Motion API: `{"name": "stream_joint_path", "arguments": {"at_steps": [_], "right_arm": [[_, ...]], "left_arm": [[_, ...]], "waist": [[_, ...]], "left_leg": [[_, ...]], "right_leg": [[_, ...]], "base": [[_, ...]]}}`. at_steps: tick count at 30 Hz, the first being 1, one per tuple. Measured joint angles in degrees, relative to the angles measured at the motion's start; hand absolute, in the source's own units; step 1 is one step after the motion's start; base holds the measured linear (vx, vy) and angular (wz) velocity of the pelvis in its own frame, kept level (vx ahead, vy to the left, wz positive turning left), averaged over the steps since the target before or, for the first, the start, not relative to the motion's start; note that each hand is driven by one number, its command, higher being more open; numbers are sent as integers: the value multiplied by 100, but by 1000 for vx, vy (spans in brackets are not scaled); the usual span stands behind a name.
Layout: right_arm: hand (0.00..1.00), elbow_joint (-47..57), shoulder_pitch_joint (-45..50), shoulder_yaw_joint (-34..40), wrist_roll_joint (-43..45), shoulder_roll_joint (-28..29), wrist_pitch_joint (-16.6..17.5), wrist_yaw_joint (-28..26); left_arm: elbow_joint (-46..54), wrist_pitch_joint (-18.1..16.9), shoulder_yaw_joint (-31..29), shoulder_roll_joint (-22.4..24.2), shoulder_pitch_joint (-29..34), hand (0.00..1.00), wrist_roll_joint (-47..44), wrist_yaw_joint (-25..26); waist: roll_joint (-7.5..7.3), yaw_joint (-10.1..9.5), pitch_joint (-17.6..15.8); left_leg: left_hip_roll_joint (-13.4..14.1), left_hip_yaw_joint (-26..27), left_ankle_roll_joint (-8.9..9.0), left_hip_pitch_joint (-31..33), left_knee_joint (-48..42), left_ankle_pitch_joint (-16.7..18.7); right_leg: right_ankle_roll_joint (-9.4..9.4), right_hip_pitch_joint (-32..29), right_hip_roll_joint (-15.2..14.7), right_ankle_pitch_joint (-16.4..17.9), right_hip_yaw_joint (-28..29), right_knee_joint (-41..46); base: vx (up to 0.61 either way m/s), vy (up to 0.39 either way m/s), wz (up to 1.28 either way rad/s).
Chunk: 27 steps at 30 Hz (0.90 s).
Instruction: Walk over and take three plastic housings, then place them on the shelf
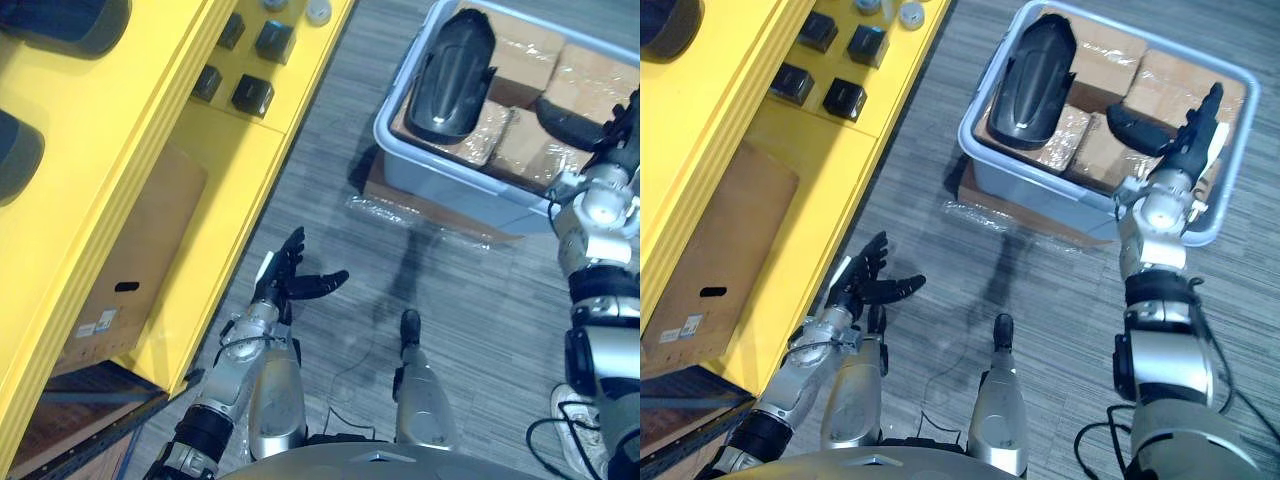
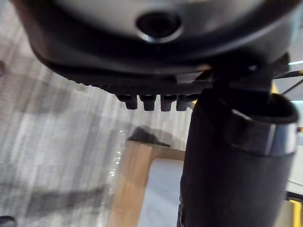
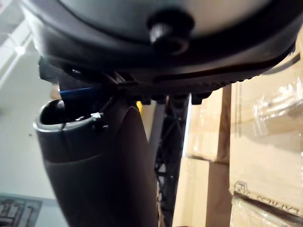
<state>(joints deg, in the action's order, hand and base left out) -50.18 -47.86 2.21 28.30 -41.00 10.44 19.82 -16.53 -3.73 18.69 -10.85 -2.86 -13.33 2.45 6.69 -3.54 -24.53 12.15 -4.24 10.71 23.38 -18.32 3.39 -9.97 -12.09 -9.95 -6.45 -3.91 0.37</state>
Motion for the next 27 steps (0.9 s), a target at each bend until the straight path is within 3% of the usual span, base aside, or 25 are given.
{"name": "stream_joint_path", "arguments": {"at_steps": [6, 11, 20, 27], "right_arm": [[100, -1102, -1138, -517, 383, -665, -269, -191], [100, -1551, -1468, -583, 370, -905, -510, -193], [100, -1549, -1770, -1020, 338, -1239, -843, -298], [100, -1493, -1797, -1196, 117, -1270, -890, -285]], "left_arm": [[-439, -184, 570, 167, -397, 100, -240, -67], [-854, -455, 755, 349, -731, 100, -436, 166], [-1488, -512, 872, 428, -723, 100, -461, 355], [-1531, -627, 989, 541, -632, 100, -428, 358]], "waist": [[454, -318, -232], [629, -469, -307], [640, -719, -299], [645, -764, -296]], "left_leg": [[-143, -81, -95, 486, -340, 57], [-242, -193, -127, 855, -478, 25], [-267, -193, -139, 1052, -648, 41], [-298, -336, -130, 1157, -757, 97]], "right_leg": [[8, -367, -109, -114, -261, 138], [-38, -619, -175, -169, -355, 161], [-47, -811, -206, -185, -386, 267], [-28, -837, -206, -158, -525, 372]], "base": [[-57, 33, 4], [-51, 34, 8], [0, 3, 0], [-18, 7, 6]]}}
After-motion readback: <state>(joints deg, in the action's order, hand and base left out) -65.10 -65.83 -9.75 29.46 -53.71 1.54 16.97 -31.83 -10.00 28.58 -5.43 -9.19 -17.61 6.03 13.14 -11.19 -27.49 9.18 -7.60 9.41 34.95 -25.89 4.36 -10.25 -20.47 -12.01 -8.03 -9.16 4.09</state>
